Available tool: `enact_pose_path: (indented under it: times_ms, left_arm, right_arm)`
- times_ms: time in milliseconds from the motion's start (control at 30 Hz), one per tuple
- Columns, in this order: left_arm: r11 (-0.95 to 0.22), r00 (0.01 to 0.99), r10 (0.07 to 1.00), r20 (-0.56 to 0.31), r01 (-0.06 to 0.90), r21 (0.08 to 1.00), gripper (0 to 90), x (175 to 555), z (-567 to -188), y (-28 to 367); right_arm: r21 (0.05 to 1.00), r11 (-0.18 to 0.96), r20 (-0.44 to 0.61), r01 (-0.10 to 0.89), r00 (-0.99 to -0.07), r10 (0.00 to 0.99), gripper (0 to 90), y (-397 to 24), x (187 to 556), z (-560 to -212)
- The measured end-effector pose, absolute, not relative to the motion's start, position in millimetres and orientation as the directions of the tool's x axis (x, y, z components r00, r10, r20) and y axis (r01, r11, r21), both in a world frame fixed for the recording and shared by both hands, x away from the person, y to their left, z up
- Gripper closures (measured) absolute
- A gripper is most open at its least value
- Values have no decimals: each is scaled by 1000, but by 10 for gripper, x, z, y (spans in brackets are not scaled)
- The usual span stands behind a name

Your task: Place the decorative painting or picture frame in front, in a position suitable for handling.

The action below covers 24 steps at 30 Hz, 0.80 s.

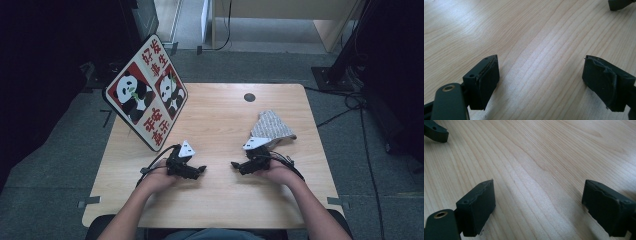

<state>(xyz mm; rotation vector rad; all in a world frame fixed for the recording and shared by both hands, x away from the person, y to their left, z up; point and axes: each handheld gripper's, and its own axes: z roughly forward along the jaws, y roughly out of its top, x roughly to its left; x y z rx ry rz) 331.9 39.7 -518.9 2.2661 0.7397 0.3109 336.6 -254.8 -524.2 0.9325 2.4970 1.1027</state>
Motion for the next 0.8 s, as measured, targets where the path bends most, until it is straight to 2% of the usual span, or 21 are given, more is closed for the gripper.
enact_pose_path:
  times_ms: [567, 800]
  left_arm:
    - [-558, 778, 628, 8, 444, 701, 116, 3294, -5191, 382]
    - [-561, 767, 642, 10, 461, 687, 37, 3305, -5198, 309]
  right_arm:
    - [734, 510, 20, 449, -765, 644, 114, -2557, 3357, -5243]
    - [734, 511, 19, 448, -765, 644, 112, -2557, 3357, -5243]
